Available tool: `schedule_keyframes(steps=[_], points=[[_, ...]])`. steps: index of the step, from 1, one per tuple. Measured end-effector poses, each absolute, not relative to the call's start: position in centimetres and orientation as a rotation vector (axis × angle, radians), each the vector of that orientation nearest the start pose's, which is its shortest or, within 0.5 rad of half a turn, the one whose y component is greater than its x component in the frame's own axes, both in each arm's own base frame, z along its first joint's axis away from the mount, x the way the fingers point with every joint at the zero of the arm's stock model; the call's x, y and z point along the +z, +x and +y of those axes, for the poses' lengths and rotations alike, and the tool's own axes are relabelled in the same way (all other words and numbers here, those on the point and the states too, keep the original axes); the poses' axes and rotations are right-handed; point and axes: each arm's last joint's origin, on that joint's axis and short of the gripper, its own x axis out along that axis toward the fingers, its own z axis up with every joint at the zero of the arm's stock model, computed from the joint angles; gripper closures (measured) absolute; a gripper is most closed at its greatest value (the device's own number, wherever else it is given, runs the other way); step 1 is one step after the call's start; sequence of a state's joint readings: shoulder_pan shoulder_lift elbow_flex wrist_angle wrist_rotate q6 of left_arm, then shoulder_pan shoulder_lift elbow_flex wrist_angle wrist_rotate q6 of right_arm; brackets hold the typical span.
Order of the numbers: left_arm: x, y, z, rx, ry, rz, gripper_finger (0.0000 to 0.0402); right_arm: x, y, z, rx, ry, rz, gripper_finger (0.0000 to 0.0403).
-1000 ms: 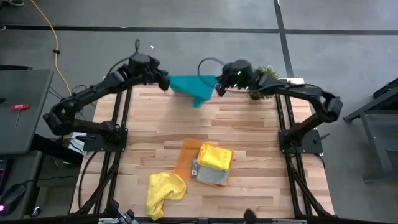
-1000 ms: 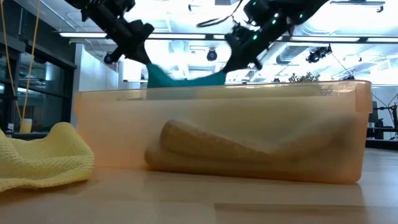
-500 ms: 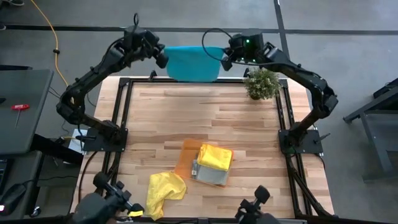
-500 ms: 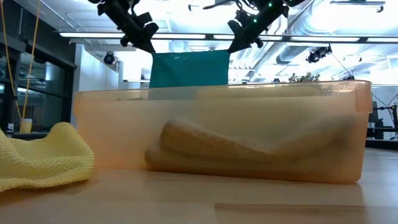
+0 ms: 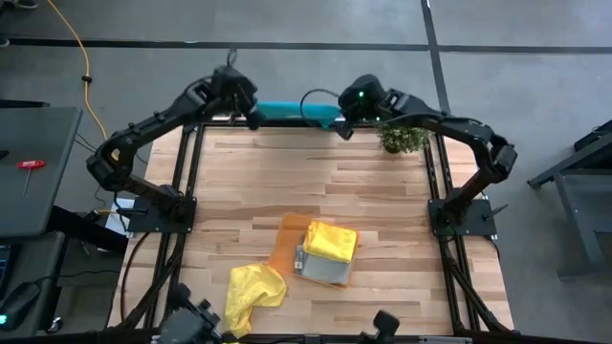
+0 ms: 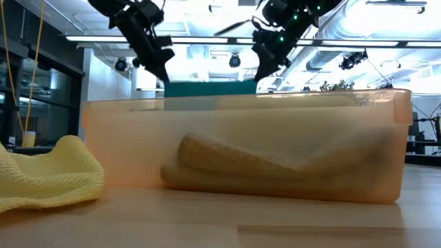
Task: Fold microfiber towels
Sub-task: Fold the blue towel
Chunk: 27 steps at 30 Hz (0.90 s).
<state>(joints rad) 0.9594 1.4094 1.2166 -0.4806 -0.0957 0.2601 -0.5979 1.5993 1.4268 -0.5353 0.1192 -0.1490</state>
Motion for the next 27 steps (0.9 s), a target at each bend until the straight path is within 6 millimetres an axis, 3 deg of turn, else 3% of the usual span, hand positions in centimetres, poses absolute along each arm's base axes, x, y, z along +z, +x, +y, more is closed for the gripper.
schedule_keyframes(steps=[6, 12, 21, 24, 27], points=[[27.8, 18.9, 21.5, 0.818, -0.21, 0.888, 0.0402, 29.8, 30.3, -17.1, -0.49, 0.096, 0.801, 0.0403], [25.2, 19.8, 16.6, 0.73, -0.332, 0.971, 0.0402, 26.8, 31.4, -12.7, -0.372, 0.203, 0.885, 0.0403], [20.5, 20.0, 9.4, 0.598, -0.514, 1.052, 0.0402, 20.8, 30.9, -6.2, -0.289, 0.369, 1.032, 0.0403], [19.3, 20.1, 7.8, 0.576, -0.549, 1.081, 0.0402, 20.0, 31.0, -4.7, -0.257, 0.419, 1.03, 0.0403], [19.5, 20.4, 7.2, 0.554, -0.534, 1.081, 0.0402, 20.5, 31.2, -4.4, -0.254, 0.409, 1.032, 0.0403]])
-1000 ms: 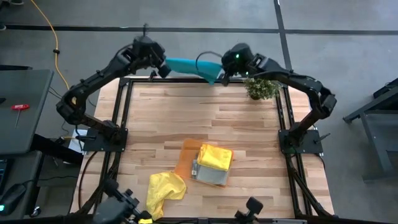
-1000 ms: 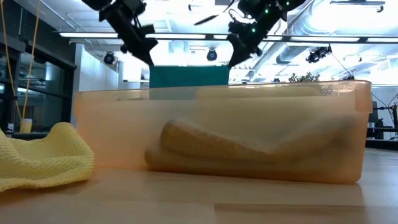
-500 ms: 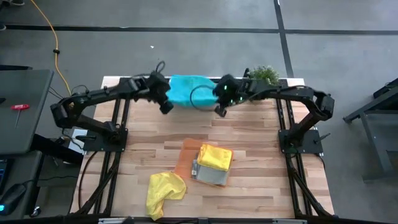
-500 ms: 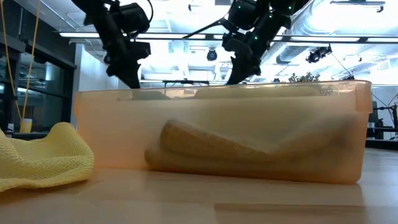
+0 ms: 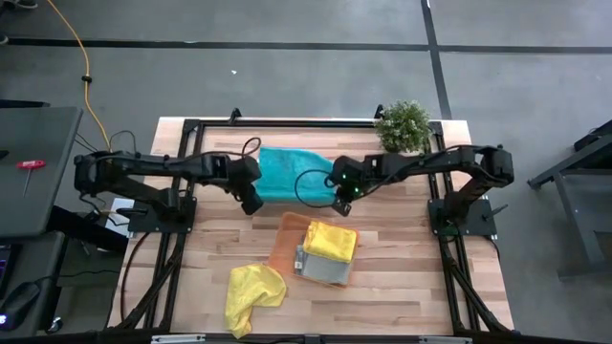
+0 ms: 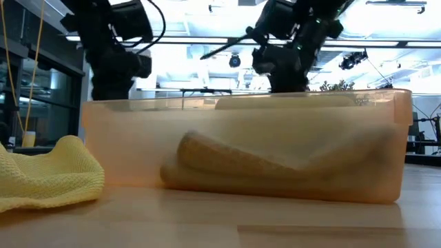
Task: Fold microfiber towels
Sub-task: Fold the blue towel
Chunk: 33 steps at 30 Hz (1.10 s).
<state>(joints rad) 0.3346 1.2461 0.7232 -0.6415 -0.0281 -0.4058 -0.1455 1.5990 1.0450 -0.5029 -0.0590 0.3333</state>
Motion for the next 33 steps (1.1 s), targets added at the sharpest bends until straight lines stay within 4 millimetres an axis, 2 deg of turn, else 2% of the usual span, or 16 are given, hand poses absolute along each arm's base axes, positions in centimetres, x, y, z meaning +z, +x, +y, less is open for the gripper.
schedule_keyframes(steps=[3, 6, 9, 12, 15, 18, 22, 24, 27, 33], points=[[21.2, 20.9, 8.6, 0.565, -0.487, 1.022, 0.0402, 22.6, 31.8, -6.2, -0.309, 0.34, 0.985, 0.0403], [23.6, 20.9, 11.2, 0.626, -0.401, 0.939, 0.0402, 25.2, 31.8, -9.4, -0.417, 0.247, 0.936, 0.0403], [26.6, 20.1, 14.9, 0.742, -0.312, 0.813, 0.0402, 28.2, 31.2, -13.6, -0.536, 0.162, 0.868, 0.0403], [29.8, 18.6, 19.2, 0.87, -0.244, 0.678, 0.0402, 31.4, 29.9, -18.7, -0.686, 0.054, 0.82, 0.0403], [32.2, 17.1, 23.5, 0.941, -0.18, 0.621, 0.0402, 34.3, 28.5, -23.4, -0.778, 0.018, 0.768, 0.0403], [34.7, 16.1, 27.0, 0.981, -0.099, 0.602, 0.0402, 37.7, 27.8, -26.0, -0.833, -0.043, 0.696, 0.0403], [38.2, 15.2, 29.0, 1.076, -0.039, 0.547, 0.0402, 42.0, 27.1, -27.3, -0.939, -0.118, 0.608, 0.0402], [39.3, 14.9, 29.2, 1.1, -0.018, 0.521, 0.0402, 43.1, 27.0, -27.3, -0.957, -0.128, 0.604, 0.0402], [39.1, 15.0, 28.9, 1.074, -0.018, 0.556, 0.0402, 42.5, 27.3, -26.9, -0.907, -0.108, 0.673, 0.0402], [37.5, 16.2, 27.5, 0.969, -0.12, 0.688, 0.0402, 39.5, 28.2, -26.1, -0.838, -0.018, 0.787, 0.0402]])
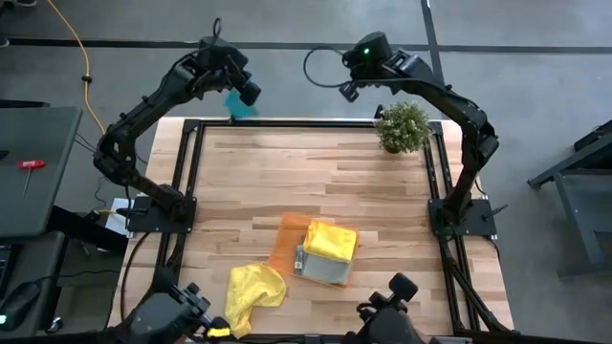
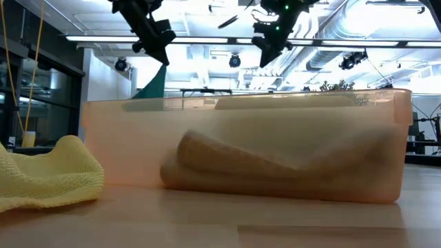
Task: Fold microfiber towels
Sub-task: Fold the blue towel
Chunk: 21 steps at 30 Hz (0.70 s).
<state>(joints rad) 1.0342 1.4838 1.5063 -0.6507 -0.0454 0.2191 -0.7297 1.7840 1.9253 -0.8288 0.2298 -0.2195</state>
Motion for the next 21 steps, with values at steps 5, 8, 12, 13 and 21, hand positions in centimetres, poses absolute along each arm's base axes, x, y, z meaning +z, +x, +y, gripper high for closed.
schedule_keyframes(steps=[5, 8, 12, 13, 21], points=[[37.9, 17.9, 25.9, 0.893, -0.101, 0.67, 0.0402, 37.6, 29.3, -25.3, -0.761, 0.015, 0.806, 0.0402], [37.9, 19.0, 25.1, 0.864, -0.11, 0.66, 0.0402, 37.5, 29.6, -24.9, -0.705, 0.023, 0.81, 0.0402], [38.0, 20.6, 23.9, 0.813, -0.115, 0.628, 0.0402, 37.7, 29.3, -24.1, -0.586, 0.03, 0.814, 0.0403], [38.1, 21.0, 23.6, 0.801, -0.118, 0.612, 0.0402, 38.0, 29.1, -23.8, -0.533, 0.033, 0.808, 0.0403], [38.8, 23.3, 22.0, 0.74, -0.174, 0.498, 0.0402, 36.8, 27.7, -22.3, -0.179, 0.219, 0.84, 0.0403]])
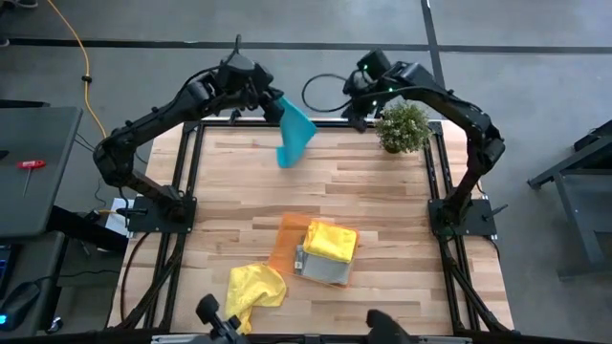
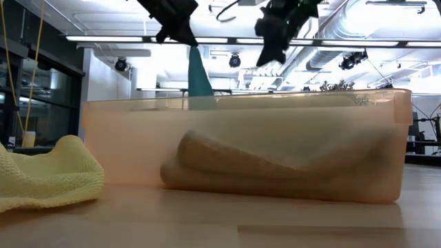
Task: Fold microfiber towels
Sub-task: Fold the blue towel
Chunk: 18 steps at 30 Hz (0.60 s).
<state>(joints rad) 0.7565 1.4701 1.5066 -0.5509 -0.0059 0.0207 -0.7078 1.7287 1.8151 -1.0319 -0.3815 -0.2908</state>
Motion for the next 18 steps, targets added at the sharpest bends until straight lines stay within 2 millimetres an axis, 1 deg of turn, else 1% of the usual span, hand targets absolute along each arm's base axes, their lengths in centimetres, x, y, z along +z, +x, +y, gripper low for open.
schedule_keyframes(steps=[2, 5, 8, 10, 13, 15, 18], points=[[38.3, 23.7, 21.6, 0.721, -0.192, 0.527, 0.0402, 35.0, 28.1, -22.0, -0.132, 0.262, 0.864, 0.0403], [37.7, 24.0, 21.1, 0.703, -0.223, 0.579, 0.0402, 31.4, 29.3, -21.4, -0.105, 0.278, 0.874, 0.0403], [37.6, 24.3, 20.5, 0.693, -0.24, 0.596, 0.0402, 27.7, 30.9, -20.6, -0.11, 0.291, 0.814, 0.0403], [37.5, 24.4, 20.3, 0.692, -0.259, 0.599, 0.0402, 25.9, 31.9, -19.9, -0.132, 0.28, 0.746, 0.0403], [37.5, 24.6, 20.1, 0.688, -0.272, 0.594, 0.0402, 23.8, 33.0, -18.7, -0.197, 0.242, 0.638, 0.0402], [37.5, 24.7, 19.9, 0.684, -0.284, 0.589, 0.0401, 23.0, 33.6, -18.1, -0.239, 0.204, 0.586, 0.0402], [37.5, 25.0, 19.5, 0.666, -0.298, 0.584, 0.0402, 22.1, 34.2, -17.8, -0.256, 0.171, 0.585, 0.0387]])
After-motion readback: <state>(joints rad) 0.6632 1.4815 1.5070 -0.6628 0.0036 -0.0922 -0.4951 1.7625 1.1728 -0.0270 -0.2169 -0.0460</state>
